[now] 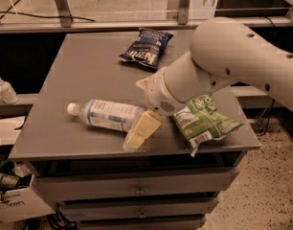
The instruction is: Move blue plastic bottle near blue chip bag
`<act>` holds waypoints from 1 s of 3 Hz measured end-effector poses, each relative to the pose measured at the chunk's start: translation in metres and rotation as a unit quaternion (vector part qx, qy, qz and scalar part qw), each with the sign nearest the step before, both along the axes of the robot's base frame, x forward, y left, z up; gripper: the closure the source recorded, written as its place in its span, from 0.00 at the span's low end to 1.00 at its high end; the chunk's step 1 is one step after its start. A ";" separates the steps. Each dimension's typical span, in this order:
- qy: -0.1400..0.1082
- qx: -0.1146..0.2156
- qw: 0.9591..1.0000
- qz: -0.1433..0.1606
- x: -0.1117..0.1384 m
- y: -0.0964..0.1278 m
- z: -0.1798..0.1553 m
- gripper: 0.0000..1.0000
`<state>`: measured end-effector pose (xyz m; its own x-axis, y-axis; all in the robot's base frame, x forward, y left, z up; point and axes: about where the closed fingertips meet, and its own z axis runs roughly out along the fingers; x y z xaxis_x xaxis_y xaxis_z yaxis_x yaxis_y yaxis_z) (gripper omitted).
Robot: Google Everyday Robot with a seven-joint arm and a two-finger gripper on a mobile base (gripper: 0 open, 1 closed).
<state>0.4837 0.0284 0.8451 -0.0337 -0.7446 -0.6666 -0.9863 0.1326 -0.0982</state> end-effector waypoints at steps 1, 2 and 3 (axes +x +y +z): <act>0.007 0.000 1.000 -0.003 0.001 -0.001 -0.010 0.18; 0.012 0.001 1.000 -0.006 0.000 -0.002 -0.016 0.41; 0.013 0.004 1.000 -0.008 0.001 -0.004 -0.017 0.65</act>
Offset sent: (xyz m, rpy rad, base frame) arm 0.0017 -0.0067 -0.0261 0.0093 0.0438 -0.0260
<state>0.4844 0.0248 0.8283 -0.0629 -0.7384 -0.6714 -0.9861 0.1496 -0.0721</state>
